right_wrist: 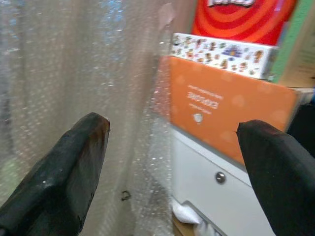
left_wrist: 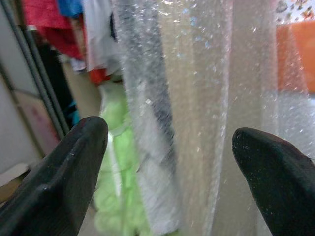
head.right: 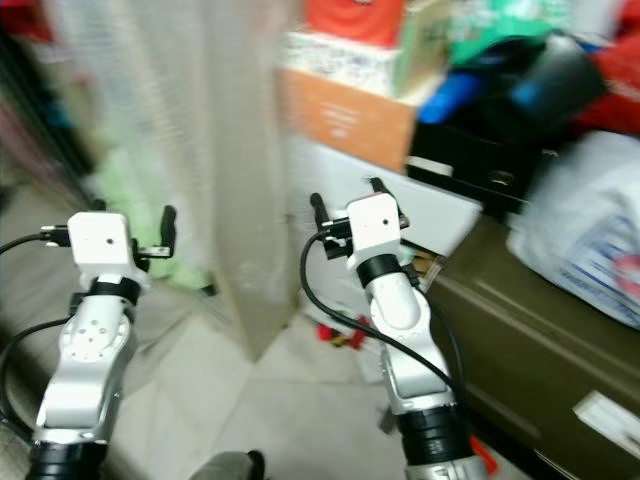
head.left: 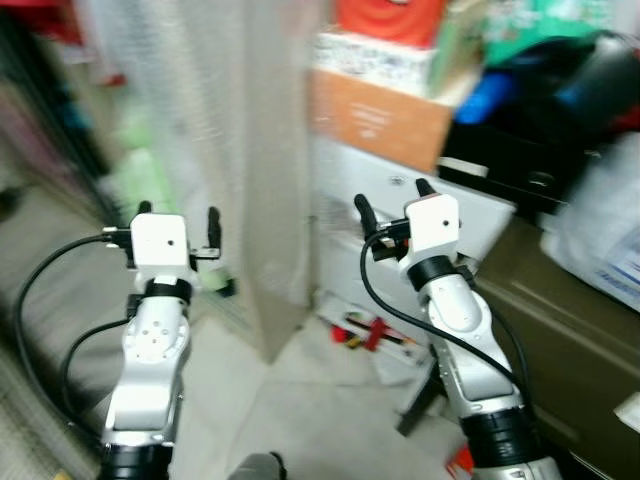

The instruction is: Clean up the room

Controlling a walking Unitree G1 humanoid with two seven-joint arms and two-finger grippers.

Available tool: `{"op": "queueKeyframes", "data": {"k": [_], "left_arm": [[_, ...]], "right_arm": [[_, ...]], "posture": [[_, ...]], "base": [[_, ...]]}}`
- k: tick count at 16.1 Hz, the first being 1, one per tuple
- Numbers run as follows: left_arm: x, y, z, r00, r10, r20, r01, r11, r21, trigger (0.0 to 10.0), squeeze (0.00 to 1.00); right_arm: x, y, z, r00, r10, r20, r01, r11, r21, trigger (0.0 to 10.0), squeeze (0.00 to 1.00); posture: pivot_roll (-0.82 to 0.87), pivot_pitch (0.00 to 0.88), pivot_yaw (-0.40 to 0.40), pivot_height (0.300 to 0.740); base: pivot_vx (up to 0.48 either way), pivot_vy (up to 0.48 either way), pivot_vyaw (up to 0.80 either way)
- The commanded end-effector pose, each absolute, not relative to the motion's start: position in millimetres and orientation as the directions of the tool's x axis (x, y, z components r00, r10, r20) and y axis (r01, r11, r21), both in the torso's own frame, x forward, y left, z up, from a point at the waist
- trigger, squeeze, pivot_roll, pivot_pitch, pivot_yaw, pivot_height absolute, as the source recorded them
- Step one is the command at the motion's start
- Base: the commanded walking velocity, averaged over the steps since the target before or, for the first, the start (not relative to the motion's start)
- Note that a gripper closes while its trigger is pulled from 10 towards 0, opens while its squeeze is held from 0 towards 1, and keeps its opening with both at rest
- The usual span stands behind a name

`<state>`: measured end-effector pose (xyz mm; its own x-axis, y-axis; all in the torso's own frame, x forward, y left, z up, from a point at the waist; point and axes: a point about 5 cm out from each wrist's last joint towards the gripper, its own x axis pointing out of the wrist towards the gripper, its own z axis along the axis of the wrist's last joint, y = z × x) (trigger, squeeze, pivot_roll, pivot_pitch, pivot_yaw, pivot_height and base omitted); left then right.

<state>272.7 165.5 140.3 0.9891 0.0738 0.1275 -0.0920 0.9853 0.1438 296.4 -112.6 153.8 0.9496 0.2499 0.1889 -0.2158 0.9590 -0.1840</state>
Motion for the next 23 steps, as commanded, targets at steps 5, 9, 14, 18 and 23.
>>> {"op": "queueKeyframes", "data": {"k": [5,9,14,18,23], "left_arm": [[274.5,164.4,138.6,0.991,0.060,0.117,-0.078,0.985,0.153,10.0,0.00],[277.7,160.5,139.0,0.992,0.049,0.117,-0.067,0.987,0.146,10.0,0.00],[280.2,159.7,140.3,0.991,0.053,0.122,-0.070,0.988,0.140,10.0,0.00],[280.1,159.8,142.0,0.989,0.060,0.134,-0.078,0.988,0.135,10.0,0.00],[277.0,163.2,135.9,0.993,0.072,0.091,-0.080,0.993,0.091,10.0,0.00]], "right_arm": [[296.5,-109.2,152.6,0.952,0.236,0.197,-0.204,0.964,-0.171,10.0,0.00],[299.0,-112.2,153.0,0.955,0.218,0.201,-0.184,0.968,-0.173,10.0,0.00],[301.5,-111.9,154.9,0.952,0.225,0.206,-0.189,0.966,-0.178,10.0,0.00],[301.7,-110.3,157.3,0.947,0.236,0.217,-0.199,0.963,-0.182,10.0,0.00],[302.3,-111.9,155.4,0.950,0.228,0.213,-0.195,0.967,-0.164,10.0,0.00]], "posture": [[0.03,0.000,0.002,0.740],[0.01,0.000,-0.002,0.740],[0.01,0.000,-0.010,0.740],[0.01,0.000,-0.013,0.740],[0.02,0.000,-0.017,0.740]], "base": [[0.000,0.000,0.78],[0.000,0.000,0.78],[0.000,0.000,0.78],[0.000,0.000,0.78],[0.000,0.000,0.78]]}}
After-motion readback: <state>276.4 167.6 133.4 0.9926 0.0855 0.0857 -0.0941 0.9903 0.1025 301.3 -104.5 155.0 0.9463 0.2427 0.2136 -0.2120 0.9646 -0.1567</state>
